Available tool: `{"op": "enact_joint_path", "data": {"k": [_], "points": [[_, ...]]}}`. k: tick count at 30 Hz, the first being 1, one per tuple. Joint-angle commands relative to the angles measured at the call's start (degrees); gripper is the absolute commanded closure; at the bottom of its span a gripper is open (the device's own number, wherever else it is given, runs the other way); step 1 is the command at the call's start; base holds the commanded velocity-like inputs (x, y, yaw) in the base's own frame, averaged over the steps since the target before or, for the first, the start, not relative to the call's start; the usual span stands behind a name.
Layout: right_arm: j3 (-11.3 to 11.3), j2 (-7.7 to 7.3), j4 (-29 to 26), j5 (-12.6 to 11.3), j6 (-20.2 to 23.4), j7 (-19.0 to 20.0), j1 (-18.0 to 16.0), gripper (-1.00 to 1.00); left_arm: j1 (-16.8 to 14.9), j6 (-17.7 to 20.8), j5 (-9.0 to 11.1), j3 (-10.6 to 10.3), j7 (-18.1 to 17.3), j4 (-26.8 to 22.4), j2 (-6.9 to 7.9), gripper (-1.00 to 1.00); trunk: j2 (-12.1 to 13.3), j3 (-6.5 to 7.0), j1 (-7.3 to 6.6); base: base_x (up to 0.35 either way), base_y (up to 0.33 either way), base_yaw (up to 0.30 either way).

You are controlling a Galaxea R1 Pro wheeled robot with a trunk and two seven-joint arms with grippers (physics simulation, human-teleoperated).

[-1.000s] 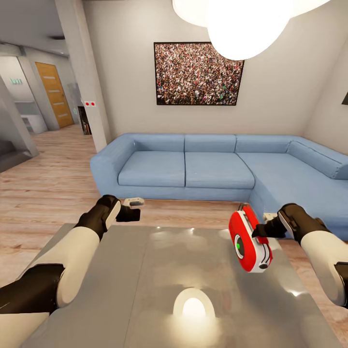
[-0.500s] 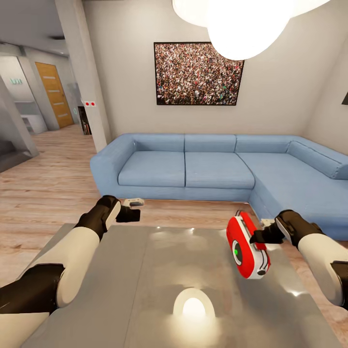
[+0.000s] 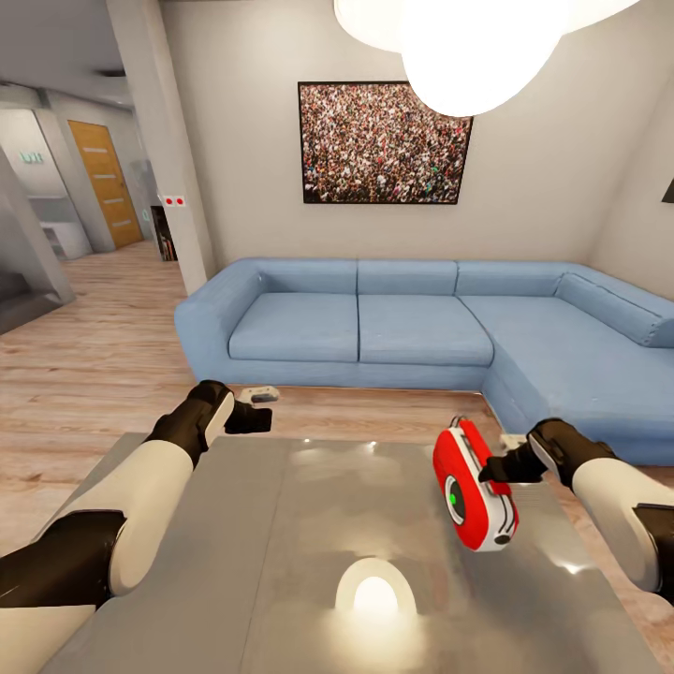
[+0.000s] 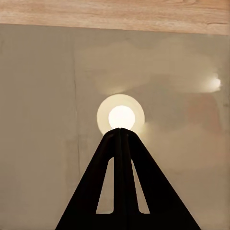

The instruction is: Turn on the radio receiver that's on the table in the living room.

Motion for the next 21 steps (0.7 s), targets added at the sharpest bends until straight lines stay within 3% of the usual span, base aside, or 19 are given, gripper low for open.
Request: {"op": "enact_joint_path", "data": {"k": [1,21], "points": [[-0.2,0.05,0.2,-0.3,-0.2,0.0,0.0,1.00,0.0,0.0,0.0,0.0,0.0,0.0,0.00,1.00,0.0,0.00,0.00,0.000,0.000,0.000],[-0.3,0.68,4.4,-0.2,-3.3,-0.1,0.0,1.00,0.0,0.0,0.1,0.0,0.0,0.3,0.00,1.00,0.0,0.00,0.00,0.000,0.000,0.000]]}}
